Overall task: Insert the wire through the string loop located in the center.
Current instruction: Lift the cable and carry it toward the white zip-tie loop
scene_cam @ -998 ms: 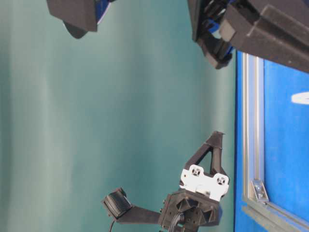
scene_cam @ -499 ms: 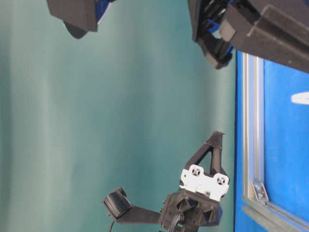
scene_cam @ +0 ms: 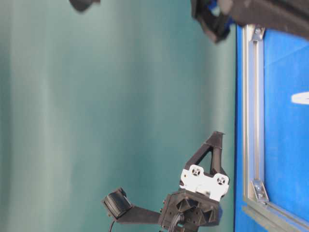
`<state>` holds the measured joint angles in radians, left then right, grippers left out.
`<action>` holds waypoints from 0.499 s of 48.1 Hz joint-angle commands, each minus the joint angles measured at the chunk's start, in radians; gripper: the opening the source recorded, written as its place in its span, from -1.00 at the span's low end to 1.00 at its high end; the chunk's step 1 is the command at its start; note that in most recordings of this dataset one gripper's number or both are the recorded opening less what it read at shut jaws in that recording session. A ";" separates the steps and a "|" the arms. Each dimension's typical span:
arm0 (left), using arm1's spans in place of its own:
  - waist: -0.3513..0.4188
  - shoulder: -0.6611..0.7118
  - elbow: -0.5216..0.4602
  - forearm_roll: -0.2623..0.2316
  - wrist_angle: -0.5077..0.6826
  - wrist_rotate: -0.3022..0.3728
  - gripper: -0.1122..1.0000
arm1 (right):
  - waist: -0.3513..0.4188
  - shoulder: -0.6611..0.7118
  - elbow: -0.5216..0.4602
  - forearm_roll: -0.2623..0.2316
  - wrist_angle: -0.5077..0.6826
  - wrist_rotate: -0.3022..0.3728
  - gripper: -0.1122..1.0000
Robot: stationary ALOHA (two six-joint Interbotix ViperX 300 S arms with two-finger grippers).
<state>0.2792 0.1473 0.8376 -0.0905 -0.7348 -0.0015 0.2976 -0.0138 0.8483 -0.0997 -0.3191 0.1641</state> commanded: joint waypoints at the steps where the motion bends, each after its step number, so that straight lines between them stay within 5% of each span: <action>1: 0.000 -0.034 -0.006 0.003 -0.005 0.000 -0.80 | 0.003 -0.069 0.038 0.003 -0.005 0.000 -0.84; 24: 0.000 -0.034 -0.006 0.003 -0.005 0.000 -0.80 | 0.000 -0.193 0.184 0.006 0.006 0.003 -0.84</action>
<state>0.2792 0.1457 0.8376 -0.0890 -0.7348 -0.0031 0.2976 -0.1902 1.0385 -0.0966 -0.3099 0.1657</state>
